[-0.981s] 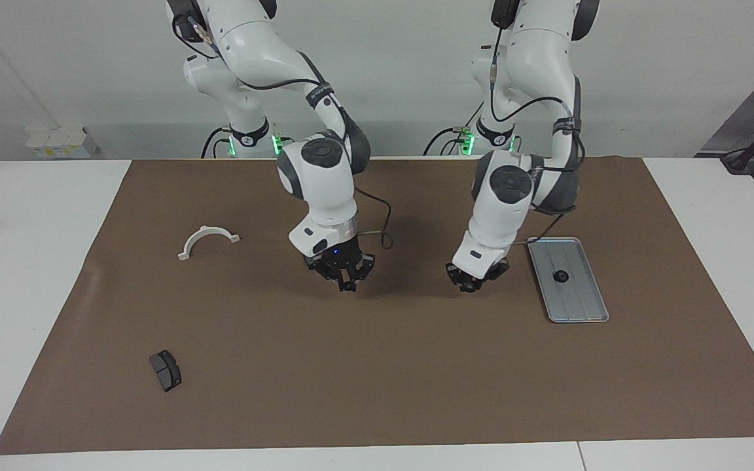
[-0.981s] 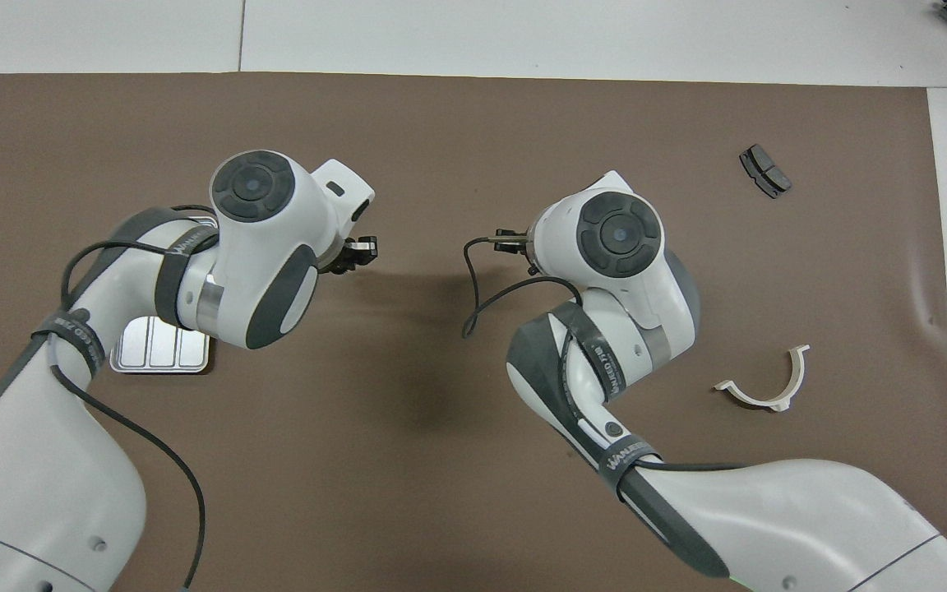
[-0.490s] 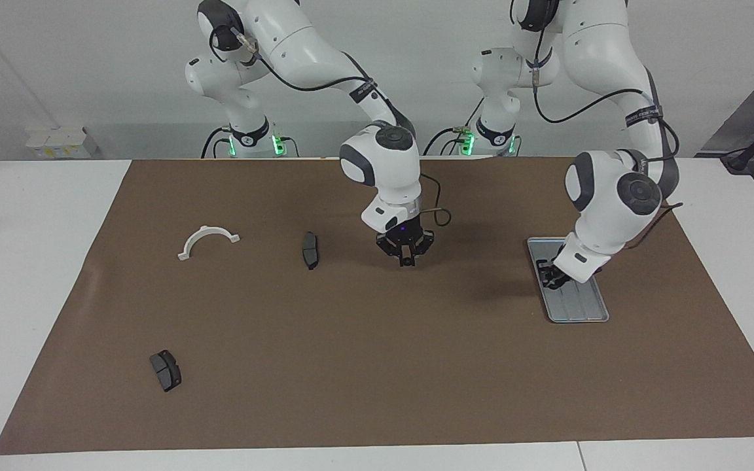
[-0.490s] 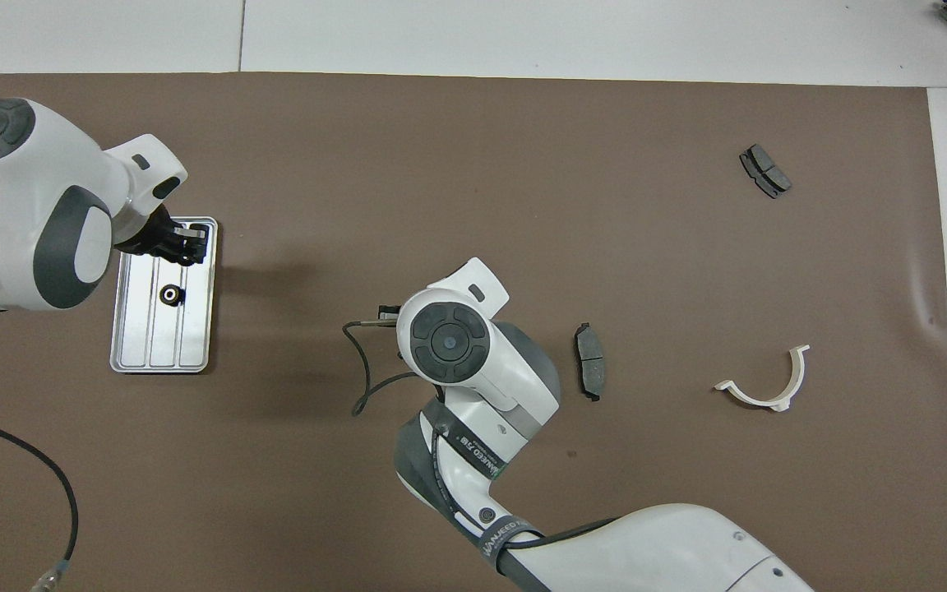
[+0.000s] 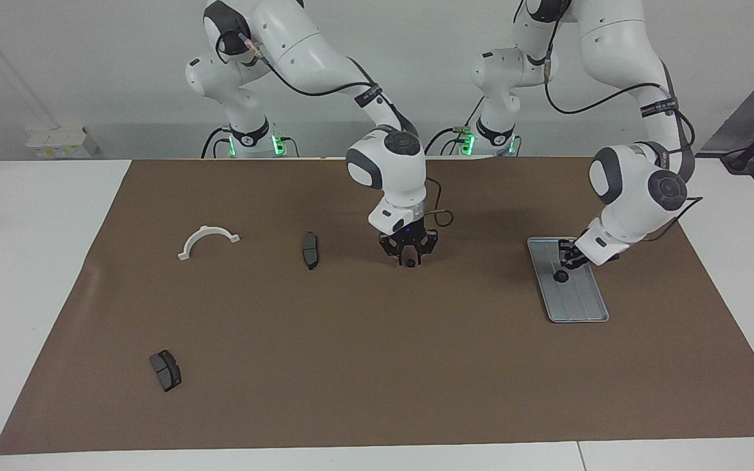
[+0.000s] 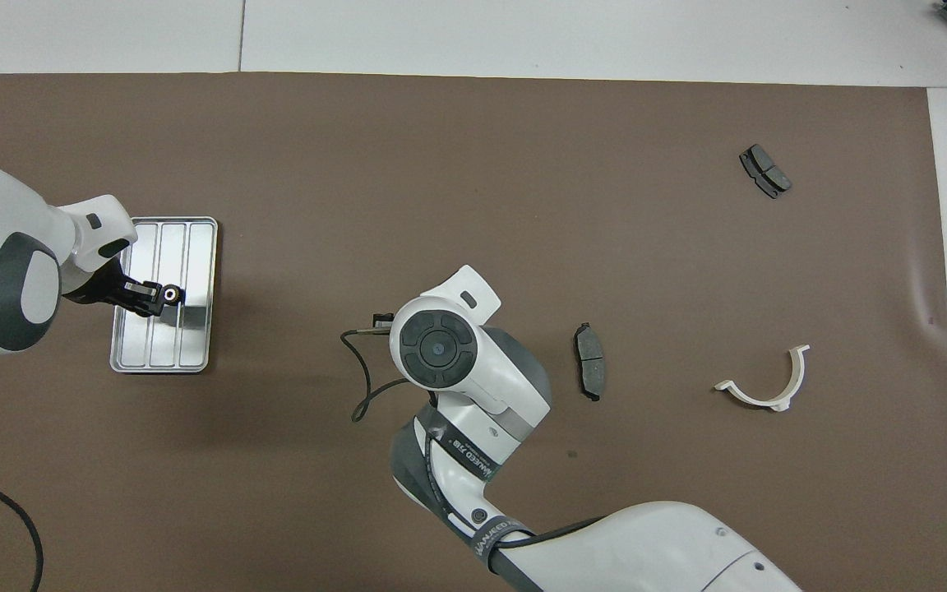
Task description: Pick bearing gear from pile to tray
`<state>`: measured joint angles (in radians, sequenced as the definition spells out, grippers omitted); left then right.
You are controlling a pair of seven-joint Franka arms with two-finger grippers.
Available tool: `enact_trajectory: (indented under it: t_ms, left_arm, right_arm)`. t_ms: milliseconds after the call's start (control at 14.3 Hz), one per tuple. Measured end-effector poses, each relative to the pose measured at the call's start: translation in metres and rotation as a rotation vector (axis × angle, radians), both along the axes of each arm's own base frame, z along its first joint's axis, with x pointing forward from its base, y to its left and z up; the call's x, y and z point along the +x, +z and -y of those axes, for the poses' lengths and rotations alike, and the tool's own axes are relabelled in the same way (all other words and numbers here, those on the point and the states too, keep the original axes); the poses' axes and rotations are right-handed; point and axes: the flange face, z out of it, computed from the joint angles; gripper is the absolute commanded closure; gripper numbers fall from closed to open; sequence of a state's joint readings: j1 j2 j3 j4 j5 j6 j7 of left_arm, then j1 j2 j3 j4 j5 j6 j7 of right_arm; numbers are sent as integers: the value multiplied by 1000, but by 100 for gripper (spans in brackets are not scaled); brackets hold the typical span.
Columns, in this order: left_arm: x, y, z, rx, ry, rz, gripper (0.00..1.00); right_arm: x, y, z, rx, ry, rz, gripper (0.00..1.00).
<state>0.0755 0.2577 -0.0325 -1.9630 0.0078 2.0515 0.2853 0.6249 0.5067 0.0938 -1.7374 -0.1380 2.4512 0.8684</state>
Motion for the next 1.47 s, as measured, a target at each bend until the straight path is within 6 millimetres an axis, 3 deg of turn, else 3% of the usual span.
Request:
enact_trajectory:
  t_ms: [70, 210, 280, 561, 701, 841, 911, 1121, 1331, 1471]
  left_arm:
    - [-5, -3, -4, -3, -8, -4, 81]
    - [-11, -7, -6, -4, -14, -8, 18]
    - [-12, -8, -5, -5, -17, -9, 0]
    - [-6, 0, 4, -5, -33, 36, 0]
    - [1, 8, 30, -1, -15, 79, 0]
    - [7, 22, 87, 7, 41, 118, 0]
    - [6, 28, 125, 9, 74, 142, 0]
    - [-14, 35, 236, -11, 146, 209, 0]
    - [-39, 36, 306, -39, 166, 242, 7]
    - [-50, 28, 336, -57, 167, 257, 9]
  right_arm:
    - [7, 8, 7, 7, -15, 12, 0]
    - [31, 36, 37, 26, -68, 47, 0]
    - [43, 51, 58, 30, -102, 61, 0]
    - [70, 107, 156, -17, -174, 71, 0]
    - [74, 136, 196, -51, -167, 67, 0]
    - [74, 163, 235, -79, -158, 55, 0]
    - [74, 177, 258, -81, -153, 42, 0]
    - [69, 215, 327, -93, -109, 0, 0]
    - [56, 258, 372, -126, -90, -54, 0]
    - [46, 283, 387, -139, -75, -81, 0]
